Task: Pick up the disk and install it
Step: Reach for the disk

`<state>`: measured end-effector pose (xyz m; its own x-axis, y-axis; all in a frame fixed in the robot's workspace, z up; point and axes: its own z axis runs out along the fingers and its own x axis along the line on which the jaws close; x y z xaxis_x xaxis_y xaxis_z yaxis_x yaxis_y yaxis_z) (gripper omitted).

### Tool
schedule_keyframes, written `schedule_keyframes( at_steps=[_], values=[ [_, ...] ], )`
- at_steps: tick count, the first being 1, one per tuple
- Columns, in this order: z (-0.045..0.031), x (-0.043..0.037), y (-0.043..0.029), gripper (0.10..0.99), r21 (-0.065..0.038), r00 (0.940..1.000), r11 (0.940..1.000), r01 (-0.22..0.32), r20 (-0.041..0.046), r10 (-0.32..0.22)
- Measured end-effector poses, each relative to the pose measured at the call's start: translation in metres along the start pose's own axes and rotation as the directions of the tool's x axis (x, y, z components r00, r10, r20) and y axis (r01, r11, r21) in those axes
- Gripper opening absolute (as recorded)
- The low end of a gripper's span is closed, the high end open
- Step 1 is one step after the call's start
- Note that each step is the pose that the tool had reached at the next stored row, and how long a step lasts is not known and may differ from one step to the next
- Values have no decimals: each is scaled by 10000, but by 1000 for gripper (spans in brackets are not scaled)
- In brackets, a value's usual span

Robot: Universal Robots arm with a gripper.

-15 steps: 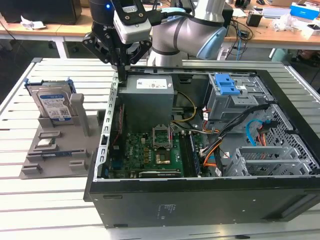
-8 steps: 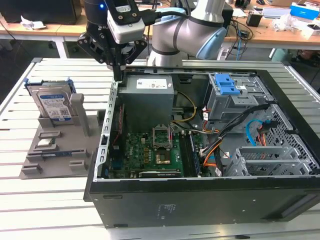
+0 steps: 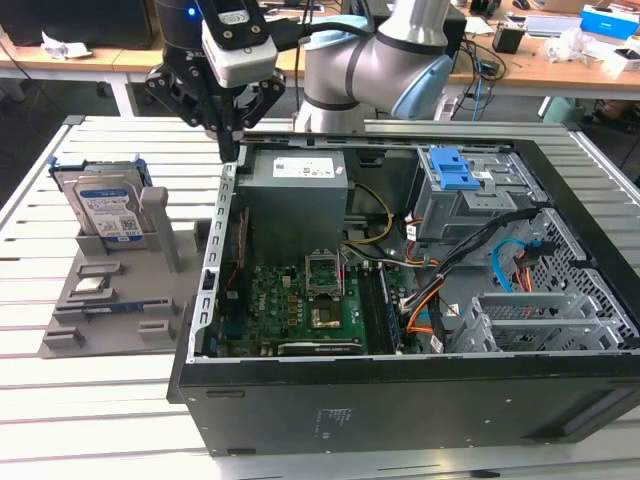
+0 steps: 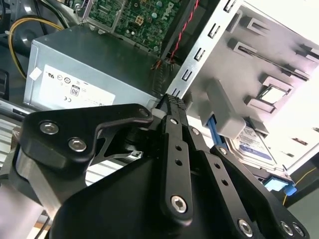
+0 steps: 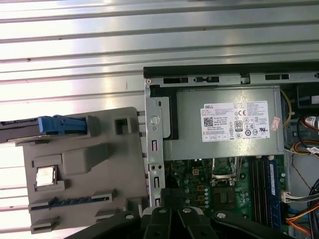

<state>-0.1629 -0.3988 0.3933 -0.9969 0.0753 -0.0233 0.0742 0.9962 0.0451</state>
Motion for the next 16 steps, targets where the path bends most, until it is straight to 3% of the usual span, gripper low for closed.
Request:
schedule_keyframes(
  at_steps=[16],
  values=[
    [-5,195,-15,106,0,10000,10000,1,0,-1]
  ],
)
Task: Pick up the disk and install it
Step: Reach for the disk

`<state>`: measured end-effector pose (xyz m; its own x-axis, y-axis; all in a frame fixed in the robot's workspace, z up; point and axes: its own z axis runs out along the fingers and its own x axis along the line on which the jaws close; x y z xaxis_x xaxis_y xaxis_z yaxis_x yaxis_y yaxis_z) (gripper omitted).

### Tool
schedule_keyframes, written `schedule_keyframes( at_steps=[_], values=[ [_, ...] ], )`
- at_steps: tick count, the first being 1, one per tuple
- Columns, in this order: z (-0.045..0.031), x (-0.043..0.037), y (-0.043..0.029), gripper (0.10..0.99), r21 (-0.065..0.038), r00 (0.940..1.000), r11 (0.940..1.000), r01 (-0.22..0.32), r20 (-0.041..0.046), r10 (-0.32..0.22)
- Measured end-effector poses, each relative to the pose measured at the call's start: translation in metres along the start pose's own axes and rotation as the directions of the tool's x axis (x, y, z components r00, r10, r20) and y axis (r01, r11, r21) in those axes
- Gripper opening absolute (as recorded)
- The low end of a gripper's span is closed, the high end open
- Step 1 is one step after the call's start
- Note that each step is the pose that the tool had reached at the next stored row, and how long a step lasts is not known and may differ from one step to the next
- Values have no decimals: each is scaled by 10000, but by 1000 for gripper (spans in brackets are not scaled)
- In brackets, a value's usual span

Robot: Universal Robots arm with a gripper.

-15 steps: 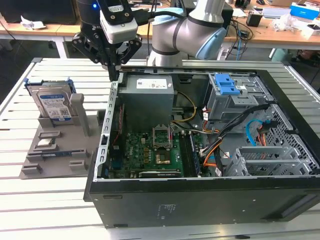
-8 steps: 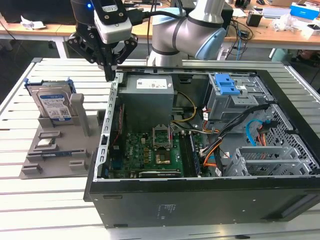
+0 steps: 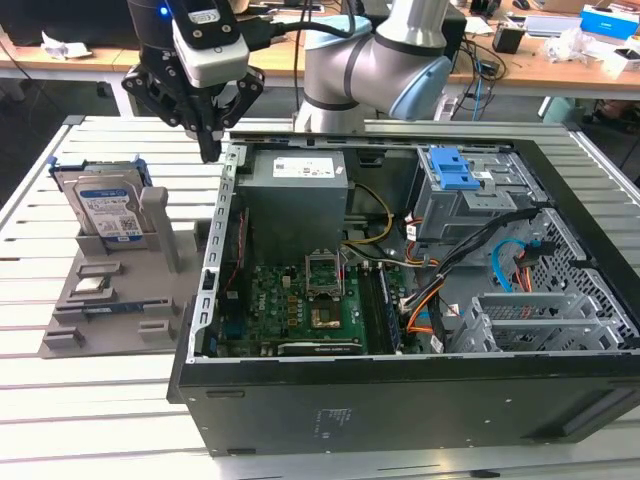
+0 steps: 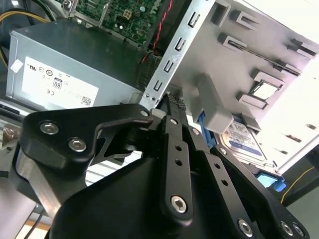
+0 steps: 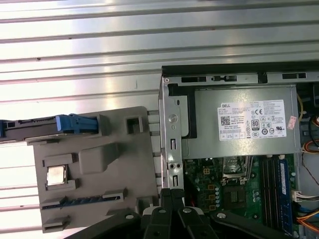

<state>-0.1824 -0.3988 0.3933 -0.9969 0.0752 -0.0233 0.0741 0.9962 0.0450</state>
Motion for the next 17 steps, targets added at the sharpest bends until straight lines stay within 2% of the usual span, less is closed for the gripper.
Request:
schedule_keyframes(
  at_steps=[6,17],
  values=[
    [-2,65,-5,106,0,10000,10000,0,0,0],
    [-6,247,-18,106,-1,10000,10000,0,1,0]
  ],
)
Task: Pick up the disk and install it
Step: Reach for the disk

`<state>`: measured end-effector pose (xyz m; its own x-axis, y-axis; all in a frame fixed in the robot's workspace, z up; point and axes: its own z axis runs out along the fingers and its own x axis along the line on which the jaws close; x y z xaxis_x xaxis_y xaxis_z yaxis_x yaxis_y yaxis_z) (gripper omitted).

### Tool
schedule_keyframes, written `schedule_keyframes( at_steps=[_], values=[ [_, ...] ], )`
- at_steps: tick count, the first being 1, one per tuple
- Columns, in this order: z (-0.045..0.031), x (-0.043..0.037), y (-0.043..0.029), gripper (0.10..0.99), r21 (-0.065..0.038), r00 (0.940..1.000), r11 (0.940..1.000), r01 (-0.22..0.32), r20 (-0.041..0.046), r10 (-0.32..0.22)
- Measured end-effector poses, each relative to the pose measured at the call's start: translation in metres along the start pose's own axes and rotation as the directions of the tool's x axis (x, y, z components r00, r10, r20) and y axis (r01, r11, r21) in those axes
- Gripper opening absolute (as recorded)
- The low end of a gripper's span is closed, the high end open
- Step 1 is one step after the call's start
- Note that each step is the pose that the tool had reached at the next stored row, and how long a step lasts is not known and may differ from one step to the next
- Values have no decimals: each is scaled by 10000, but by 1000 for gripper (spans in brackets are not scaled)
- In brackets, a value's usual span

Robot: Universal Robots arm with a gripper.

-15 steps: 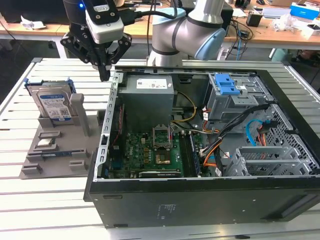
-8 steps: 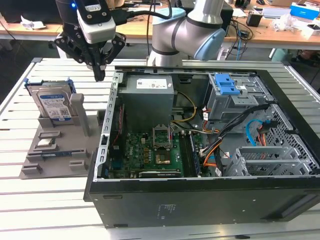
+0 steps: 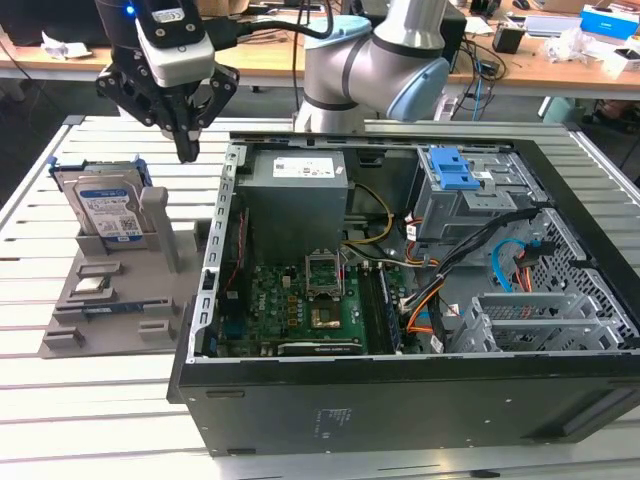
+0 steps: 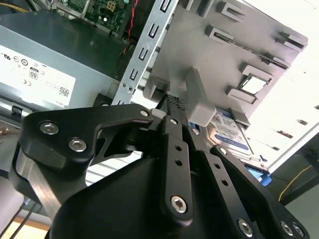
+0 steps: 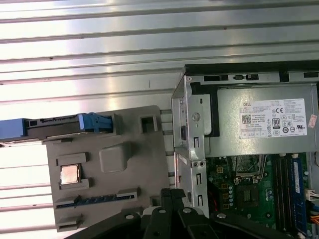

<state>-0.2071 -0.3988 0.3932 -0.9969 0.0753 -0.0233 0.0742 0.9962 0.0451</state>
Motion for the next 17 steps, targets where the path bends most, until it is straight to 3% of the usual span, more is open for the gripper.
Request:
schedule_keyframes(
  at_steps=[17],
  values=[
    [-7,249,-19,106,0,10000,10000,0,-1,0]
  ],
)
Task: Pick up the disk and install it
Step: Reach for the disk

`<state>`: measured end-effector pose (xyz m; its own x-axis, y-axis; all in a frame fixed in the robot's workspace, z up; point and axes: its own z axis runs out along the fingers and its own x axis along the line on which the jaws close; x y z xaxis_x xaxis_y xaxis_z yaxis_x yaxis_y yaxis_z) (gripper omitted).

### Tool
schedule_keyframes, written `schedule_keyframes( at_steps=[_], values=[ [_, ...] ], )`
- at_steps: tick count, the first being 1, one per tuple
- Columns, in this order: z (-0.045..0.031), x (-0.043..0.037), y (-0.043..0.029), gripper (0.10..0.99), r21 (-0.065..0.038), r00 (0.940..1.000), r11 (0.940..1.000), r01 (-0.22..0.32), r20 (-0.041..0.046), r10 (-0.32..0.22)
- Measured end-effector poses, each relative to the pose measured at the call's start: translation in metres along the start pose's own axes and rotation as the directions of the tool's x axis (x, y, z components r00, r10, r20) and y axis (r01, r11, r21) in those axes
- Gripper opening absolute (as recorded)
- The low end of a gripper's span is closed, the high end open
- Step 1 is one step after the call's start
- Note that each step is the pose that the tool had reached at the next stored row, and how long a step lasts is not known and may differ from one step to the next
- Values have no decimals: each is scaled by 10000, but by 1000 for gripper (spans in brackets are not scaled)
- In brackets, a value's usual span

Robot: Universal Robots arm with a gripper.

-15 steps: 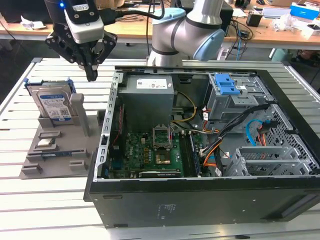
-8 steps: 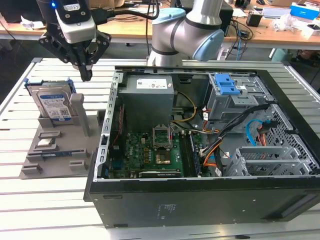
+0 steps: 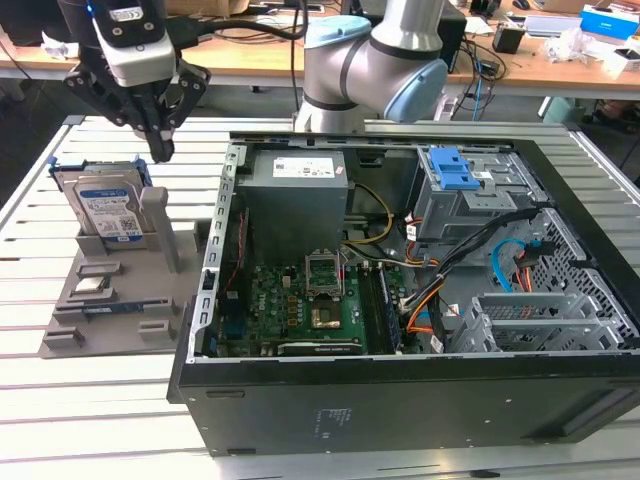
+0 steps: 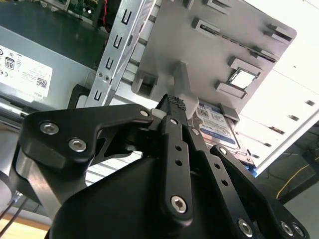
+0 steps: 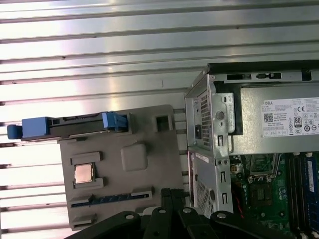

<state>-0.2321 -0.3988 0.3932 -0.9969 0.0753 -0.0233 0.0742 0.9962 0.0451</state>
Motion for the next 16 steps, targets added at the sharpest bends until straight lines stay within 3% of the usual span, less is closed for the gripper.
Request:
schedule_keyframes(
  at_steps=[16],
  values=[
    [-5,204,-15,106,0,10000,10000,0,0,0]
  ],
)
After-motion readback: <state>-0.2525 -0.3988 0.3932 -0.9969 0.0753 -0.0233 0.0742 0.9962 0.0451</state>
